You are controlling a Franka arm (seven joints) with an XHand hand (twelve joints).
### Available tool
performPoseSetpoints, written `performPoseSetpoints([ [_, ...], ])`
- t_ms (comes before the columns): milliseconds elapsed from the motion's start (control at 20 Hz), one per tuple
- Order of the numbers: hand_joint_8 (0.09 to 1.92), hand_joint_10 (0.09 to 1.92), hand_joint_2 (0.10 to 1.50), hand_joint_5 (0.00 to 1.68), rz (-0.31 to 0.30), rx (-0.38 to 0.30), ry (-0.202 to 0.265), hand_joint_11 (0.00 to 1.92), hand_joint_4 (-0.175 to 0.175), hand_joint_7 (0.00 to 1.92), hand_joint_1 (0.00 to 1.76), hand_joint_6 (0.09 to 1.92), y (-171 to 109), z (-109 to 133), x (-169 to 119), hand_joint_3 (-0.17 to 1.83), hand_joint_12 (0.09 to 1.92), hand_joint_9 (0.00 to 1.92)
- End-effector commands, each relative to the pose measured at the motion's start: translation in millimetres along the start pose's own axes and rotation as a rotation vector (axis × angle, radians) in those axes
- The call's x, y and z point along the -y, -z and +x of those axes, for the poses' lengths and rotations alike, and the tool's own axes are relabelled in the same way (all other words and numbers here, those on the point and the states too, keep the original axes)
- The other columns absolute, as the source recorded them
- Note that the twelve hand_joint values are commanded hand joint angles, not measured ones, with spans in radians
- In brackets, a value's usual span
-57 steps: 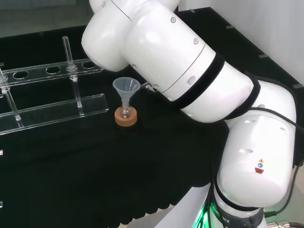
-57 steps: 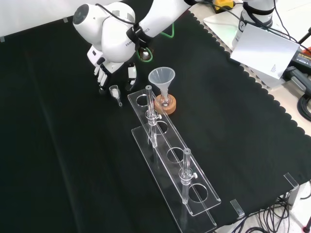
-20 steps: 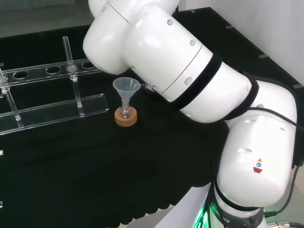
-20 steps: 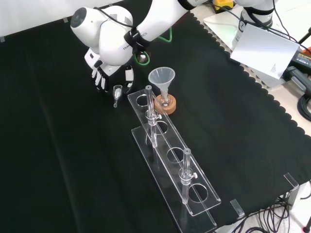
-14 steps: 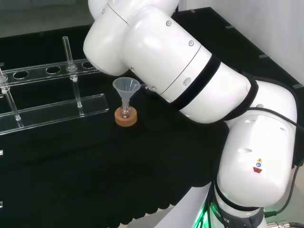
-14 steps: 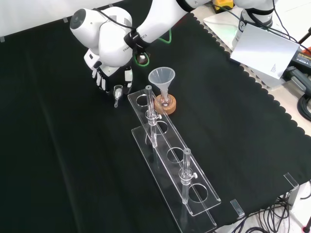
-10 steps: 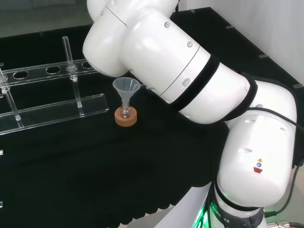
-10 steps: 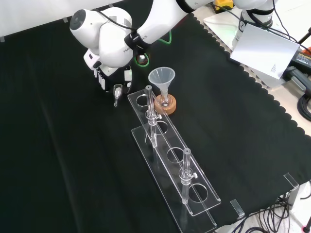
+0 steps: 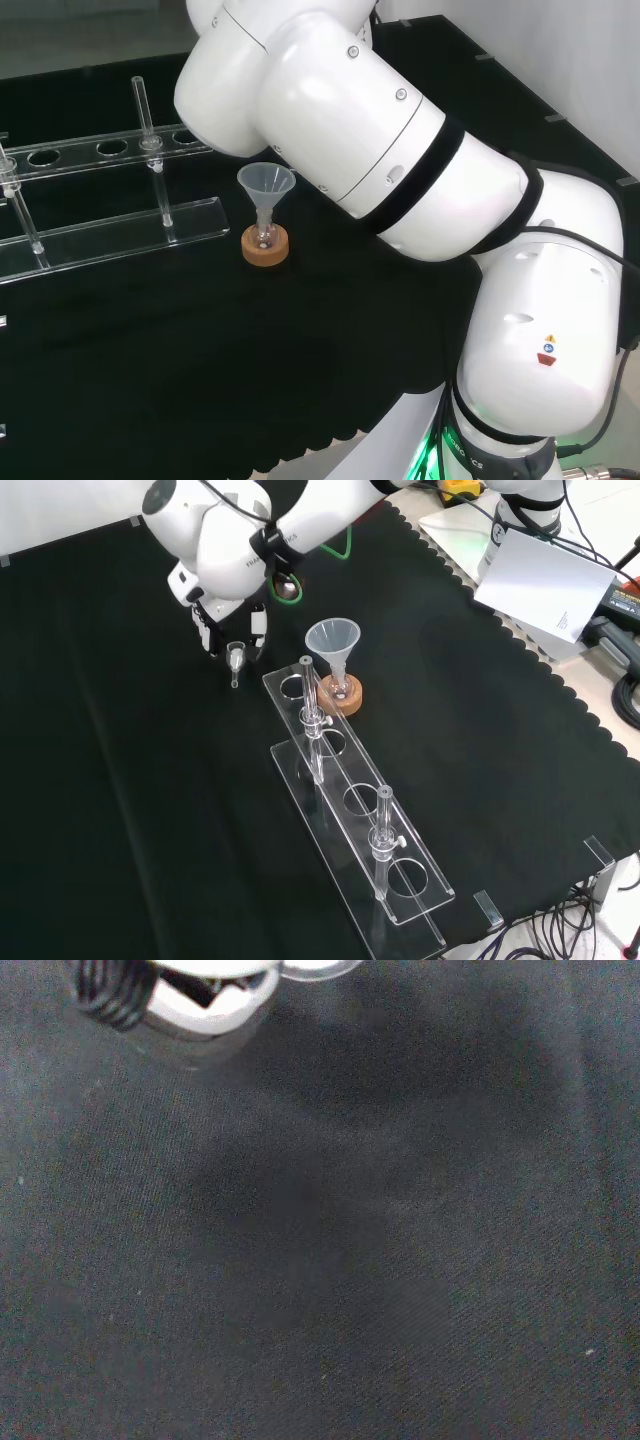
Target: Pick up the weighing funnel.
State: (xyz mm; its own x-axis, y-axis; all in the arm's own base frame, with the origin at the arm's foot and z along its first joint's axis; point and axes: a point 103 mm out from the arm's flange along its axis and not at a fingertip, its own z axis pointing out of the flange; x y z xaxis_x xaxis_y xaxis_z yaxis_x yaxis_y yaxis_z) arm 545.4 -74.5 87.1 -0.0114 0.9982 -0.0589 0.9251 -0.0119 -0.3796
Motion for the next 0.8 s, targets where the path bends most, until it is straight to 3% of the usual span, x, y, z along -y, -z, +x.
performPoseSetpoints([
  [50, 0.53, 0.19, 0.73, 1.25, -0.036, -0.041, 0.000, 1.00, 0.175, 1.07, 1.11, 0.68, 20.3, -8.6, 10.4, 0.55, 0.94, 1.34],
  [650, 0.52, 0.17, 0.73, 1.25, -0.073, -0.045, -0.029, 1.02, 0.175, 1.08, 1.11, 0.67, 58.4, -31.4, 52.6, 0.55, 0.93, 1.34],
  [800, 0.52, 0.15, 0.73, 1.25, -0.081, -0.043, -0.032, 1.11, 0.175, 1.08, 1.11, 0.67, 63.2, -32.0, 64.1, 0.55, 0.88, 1.36],
])
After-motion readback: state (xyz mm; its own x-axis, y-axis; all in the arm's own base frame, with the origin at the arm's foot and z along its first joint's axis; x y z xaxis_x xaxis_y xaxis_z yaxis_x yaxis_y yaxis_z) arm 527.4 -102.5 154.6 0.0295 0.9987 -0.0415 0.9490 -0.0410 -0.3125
